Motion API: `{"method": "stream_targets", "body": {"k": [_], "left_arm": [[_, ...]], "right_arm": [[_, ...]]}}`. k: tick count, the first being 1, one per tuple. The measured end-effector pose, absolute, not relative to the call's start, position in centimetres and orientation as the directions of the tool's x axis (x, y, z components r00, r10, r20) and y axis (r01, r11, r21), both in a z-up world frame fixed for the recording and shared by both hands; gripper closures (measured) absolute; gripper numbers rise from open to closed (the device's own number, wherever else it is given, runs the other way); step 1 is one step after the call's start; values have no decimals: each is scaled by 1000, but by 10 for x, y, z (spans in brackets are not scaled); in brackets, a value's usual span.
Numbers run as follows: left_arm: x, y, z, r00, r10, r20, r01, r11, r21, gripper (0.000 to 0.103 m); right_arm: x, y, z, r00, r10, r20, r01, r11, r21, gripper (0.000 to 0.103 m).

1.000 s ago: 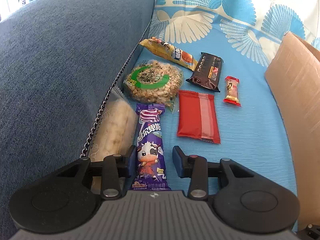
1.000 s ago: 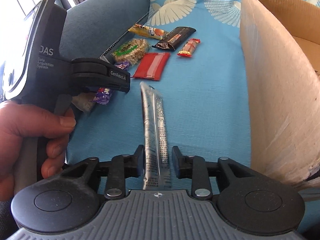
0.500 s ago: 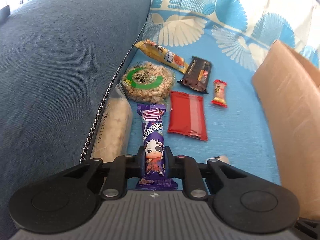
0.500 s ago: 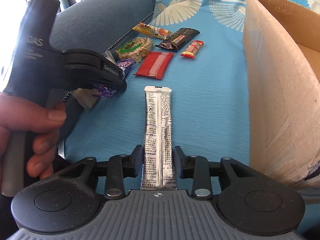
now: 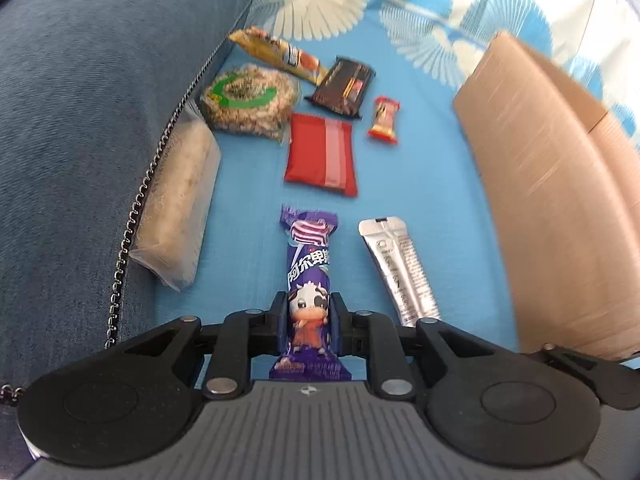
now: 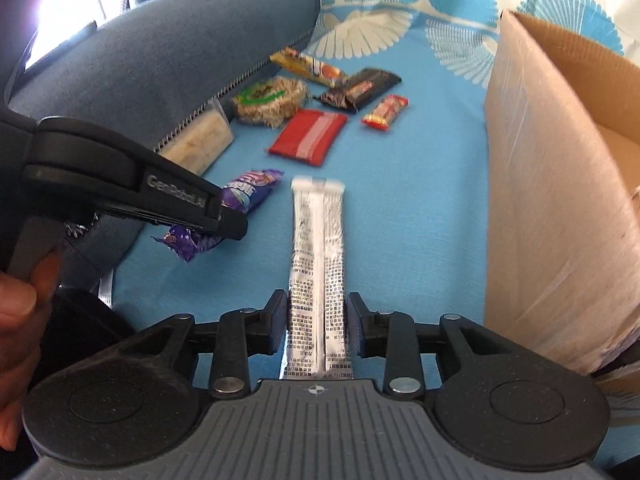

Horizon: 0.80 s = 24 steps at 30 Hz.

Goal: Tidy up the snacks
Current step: 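Lift the silver bar with the right tool while the left tool grasps the purple cow-print bar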

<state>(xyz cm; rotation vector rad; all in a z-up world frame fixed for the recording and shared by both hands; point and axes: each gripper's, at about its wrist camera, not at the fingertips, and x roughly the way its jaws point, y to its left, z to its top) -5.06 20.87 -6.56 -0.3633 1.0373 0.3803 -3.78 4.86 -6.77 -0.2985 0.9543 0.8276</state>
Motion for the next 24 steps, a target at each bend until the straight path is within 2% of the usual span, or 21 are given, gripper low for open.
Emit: {"method": "stream_targets", "body": {"k": [7, 15, 16, 18, 24], "left_arm": [[-48, 205, -71, 449, 143, -882, -446, 891, -83, 72], [-48, 207, -70, 455, 135, -880, -456, 884, -100, 73], [-47, 206, -70, 454, 139, -880, -457, 884, -97, 74], [-47, 206, -70, 453, 150, -879, -461, 883, -87, 80], [-49, 207, -68, 467, 152, -871, -462, 882, -94, 85]], "right_arm": [[-37, 50, -74, 314, 494, -811, -735, 668, 122, 62], [-41, 56, -77, 345, 485, -803, -765, 641, 58, 60], [-42, 57, -77, 353, 481, -802, -772, 634, 40, 60], [-46, 58, -77, 363, 481, -798, -785, 619, 16, 70], [-49, 56, -71, 398, 485, -779, -774, 633, -2, 76]]}}
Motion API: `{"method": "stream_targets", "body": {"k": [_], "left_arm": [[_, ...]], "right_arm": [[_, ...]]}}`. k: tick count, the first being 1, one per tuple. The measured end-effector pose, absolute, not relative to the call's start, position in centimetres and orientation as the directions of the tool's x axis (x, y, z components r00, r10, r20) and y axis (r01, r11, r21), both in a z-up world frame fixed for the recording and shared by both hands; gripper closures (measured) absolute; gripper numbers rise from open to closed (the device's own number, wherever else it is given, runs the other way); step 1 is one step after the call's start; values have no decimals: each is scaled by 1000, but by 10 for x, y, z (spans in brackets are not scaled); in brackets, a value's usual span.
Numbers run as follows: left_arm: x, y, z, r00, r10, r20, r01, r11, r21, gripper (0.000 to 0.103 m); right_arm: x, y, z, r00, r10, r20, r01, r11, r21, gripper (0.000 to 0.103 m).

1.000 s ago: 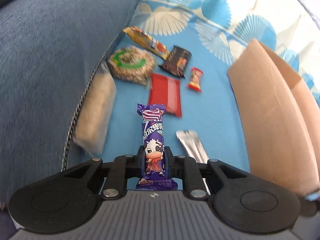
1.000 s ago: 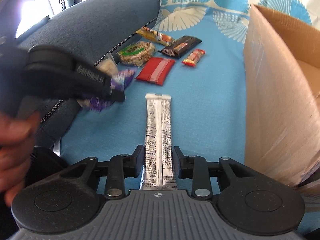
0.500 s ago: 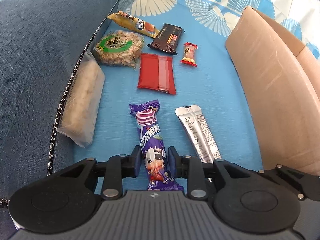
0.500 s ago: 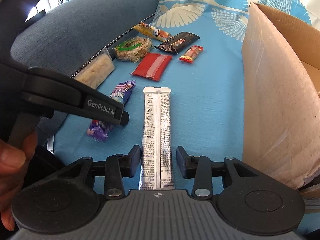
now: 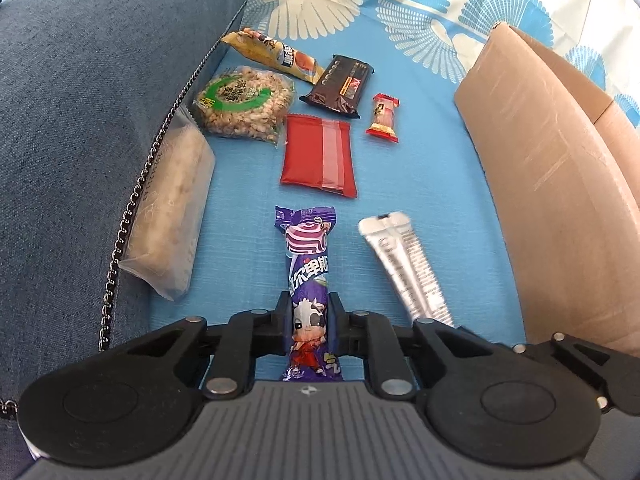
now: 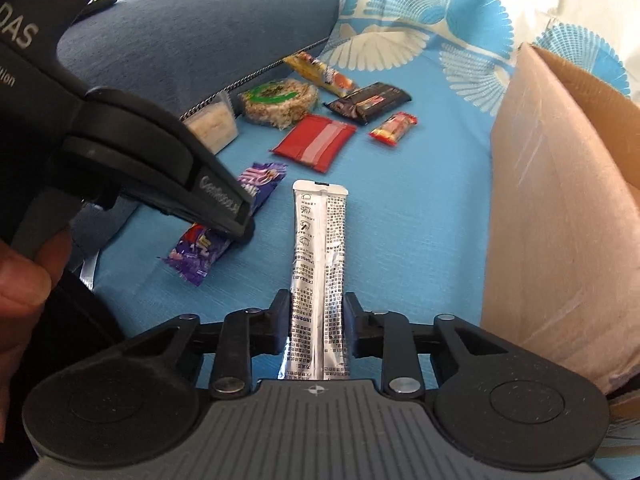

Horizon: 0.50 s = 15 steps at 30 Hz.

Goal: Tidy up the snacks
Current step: 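Lift the silver bar with the right tool while the left tool grasps the purple cow-print bar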

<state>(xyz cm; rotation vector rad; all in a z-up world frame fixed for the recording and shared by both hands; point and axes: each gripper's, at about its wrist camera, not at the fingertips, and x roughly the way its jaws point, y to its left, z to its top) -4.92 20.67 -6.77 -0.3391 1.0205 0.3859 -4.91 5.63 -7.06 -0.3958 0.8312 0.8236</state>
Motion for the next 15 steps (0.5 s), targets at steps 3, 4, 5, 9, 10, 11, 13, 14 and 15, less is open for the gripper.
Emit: {"method": "stream_targets", "body": {"k": [3, 4, 5, 9, 10, 11, 13, 14, 15], "left_arm": [[-52, 207, -64, 488, 157, -859, -464, 880, -103, 85], [-54, 206, -63, 500, 157, -852, -461, 881, -108, 85], [-55, 206, -61, 514, 158, -843, -458, 881, -114, 85], [-64, 205, -53, 563, 167, -809, -455, 880, -134, 85], [-66, 205, -51, 575, 170, -801, -456, 879, -140, 85], [-68, 204, -49, 585, 174, -792, -457, 878, -145, 85], [-72, 204, -45, 603, 183, -777, -458, 876, -149, 85], [-74, 203, -43, 611, 188, -769, -459, 876, -151, 85], [-76, 202, -41, 619, 191, -762, -458, 876, -152, 85]], "right_arm": [[-50, 50, -63, 420, 499, -758, -761, 649, 6, 76], [-50, 48, -60, 428, 505, -750, -757, 653, 8, 76], [-50, 46, -58, 435, 510, -742, -754, 656, 9, 76], [-51, 40, -50, 451, 530, -718, -753, 658, 12, 76], [-52, 39, -48, 454, 533, -714, -754, 656, 10, 76], [-54, 37, -45, 459, 537, -708, -755, 655, 8, 76], [-58, 34, -40, 467, 548, -693, -758, 652, 4, 76], [-60, 33, -38, 472, 555, -685, -760, 650, 3, 76], [-62, 31, -35, 478, 562, -675, -761, 649, 2, 76]]}}
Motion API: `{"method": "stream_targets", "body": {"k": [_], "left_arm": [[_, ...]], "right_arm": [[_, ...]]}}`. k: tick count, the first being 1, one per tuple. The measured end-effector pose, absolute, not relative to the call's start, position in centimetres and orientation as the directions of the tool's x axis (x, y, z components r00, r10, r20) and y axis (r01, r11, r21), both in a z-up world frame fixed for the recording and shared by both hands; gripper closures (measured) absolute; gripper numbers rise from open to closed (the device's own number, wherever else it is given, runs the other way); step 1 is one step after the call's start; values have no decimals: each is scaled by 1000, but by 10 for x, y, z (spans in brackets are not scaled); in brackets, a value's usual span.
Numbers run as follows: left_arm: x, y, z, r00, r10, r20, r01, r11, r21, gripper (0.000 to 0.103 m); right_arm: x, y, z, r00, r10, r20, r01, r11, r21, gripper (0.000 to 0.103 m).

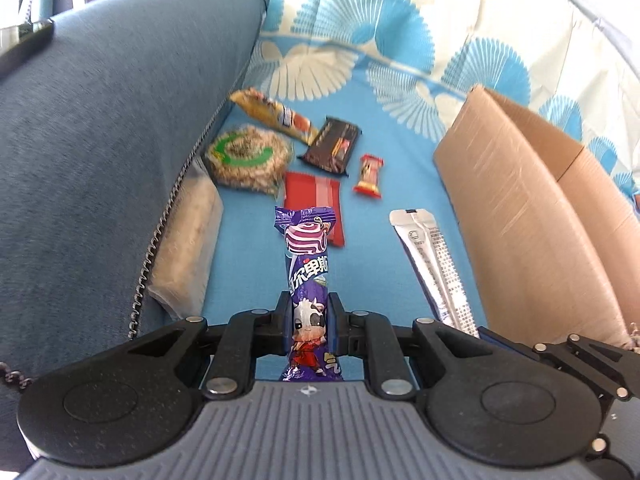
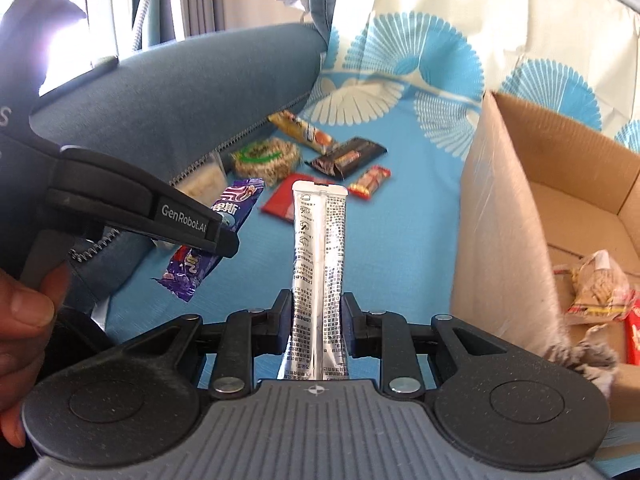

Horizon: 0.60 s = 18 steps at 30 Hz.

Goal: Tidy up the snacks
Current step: 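Carry the silver bar and purple cow-print bar over the box with both tools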

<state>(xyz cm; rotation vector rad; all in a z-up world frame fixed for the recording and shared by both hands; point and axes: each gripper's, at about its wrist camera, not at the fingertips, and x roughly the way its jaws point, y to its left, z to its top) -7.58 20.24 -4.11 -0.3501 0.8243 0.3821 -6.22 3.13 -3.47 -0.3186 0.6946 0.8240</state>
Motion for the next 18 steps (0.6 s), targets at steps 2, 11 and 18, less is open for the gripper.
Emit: {"method": "stream_targets", "body": {"k": [2, 11, 18], "left_arm": [[-79, 201, -37, 636, 198, -746, -454, 878, -153, 85], [-97, 193, -22, 730, 184, -659, -405, 892, -199, 85], [-103, 188, -17, 764, 152, -627, -363, 905, -222, 85]], "right_arm": [[-67, 28, -28, 491, 576, -654, -763, 647, -3, 76], [-80, 0, 8, 561, 625, -543, -750, 661, -15, 76], [-80, -31, 39, 630, 626, -459, -718, 695, -37, 76]]}}
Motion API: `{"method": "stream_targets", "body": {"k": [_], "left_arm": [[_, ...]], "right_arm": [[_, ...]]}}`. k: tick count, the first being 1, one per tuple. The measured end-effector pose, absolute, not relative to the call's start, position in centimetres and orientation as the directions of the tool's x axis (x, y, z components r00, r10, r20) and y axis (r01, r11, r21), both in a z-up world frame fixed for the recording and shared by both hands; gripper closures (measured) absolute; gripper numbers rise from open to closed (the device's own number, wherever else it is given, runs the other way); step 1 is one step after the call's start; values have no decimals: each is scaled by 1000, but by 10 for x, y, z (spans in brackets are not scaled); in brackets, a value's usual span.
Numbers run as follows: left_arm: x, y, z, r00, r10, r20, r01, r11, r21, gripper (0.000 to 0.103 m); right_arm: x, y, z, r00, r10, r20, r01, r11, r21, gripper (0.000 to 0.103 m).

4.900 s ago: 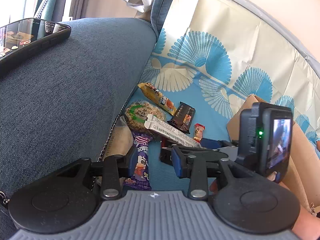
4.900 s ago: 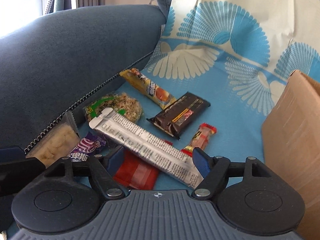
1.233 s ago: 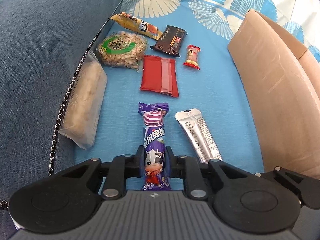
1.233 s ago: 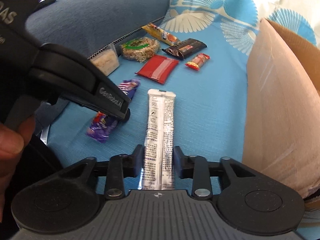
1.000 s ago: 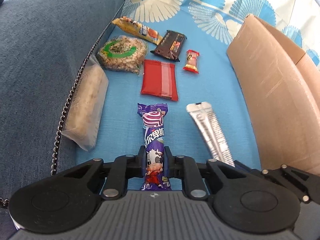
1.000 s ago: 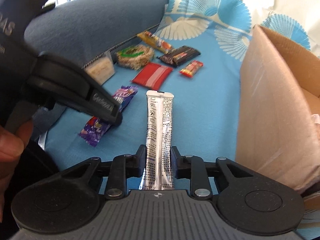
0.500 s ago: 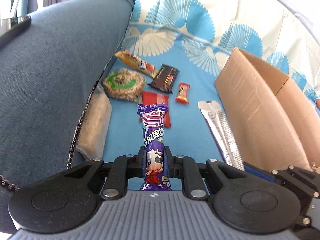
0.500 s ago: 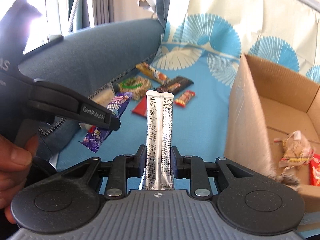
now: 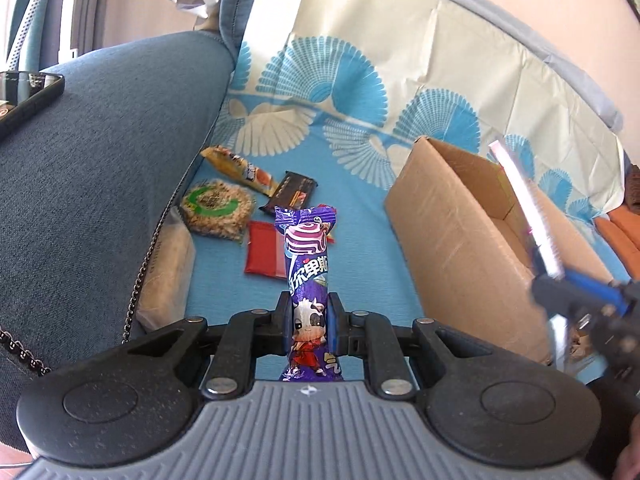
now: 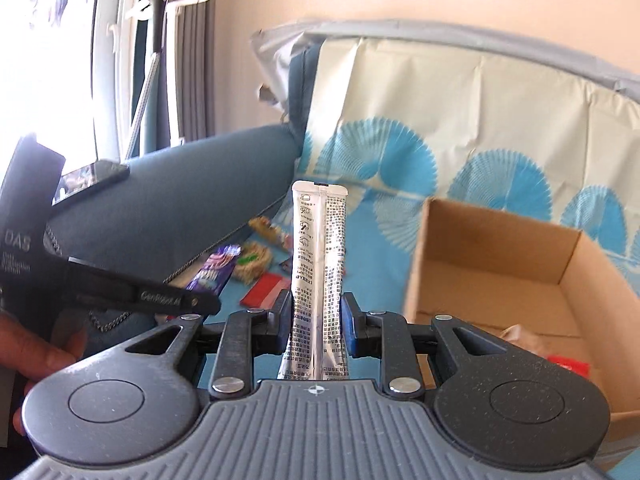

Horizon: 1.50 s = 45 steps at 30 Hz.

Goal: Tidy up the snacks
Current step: 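Carry the silver bar and purple cow-print bar over the box with both tools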

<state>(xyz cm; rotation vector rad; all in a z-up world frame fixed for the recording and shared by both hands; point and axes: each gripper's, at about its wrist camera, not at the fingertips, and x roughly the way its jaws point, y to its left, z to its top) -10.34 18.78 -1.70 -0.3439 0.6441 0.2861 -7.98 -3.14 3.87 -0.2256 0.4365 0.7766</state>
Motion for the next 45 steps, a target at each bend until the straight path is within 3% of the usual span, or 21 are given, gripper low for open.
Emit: {"method": "stream_targets", "body": {"k": [11, 20, 32, 45], "left_arm": [[-98, 189, -20, 769, 143, -623, -364, 899, -244, 85], [-96, 187, -21, 746, 174, -643, -390, 897, -209, 85], [-93, 164, -14, 704, 274, -655, -443, 890, -104, 85], [-56, 110, 15, 723, 238, -649, -387, 917, -94, 85]], "right_arm": [[-55, -101, 68, 749, 569, -340, -615, 788, -36, 76], [-14, -142, 42, 778, 529, -339, -499, 848, 177, 76], [1, -163, 33, 788, 534, -305, -475, 844, 249, 76], [13, -179, 30, 823, 500, -269, -424, 856, 295, 76]]}}
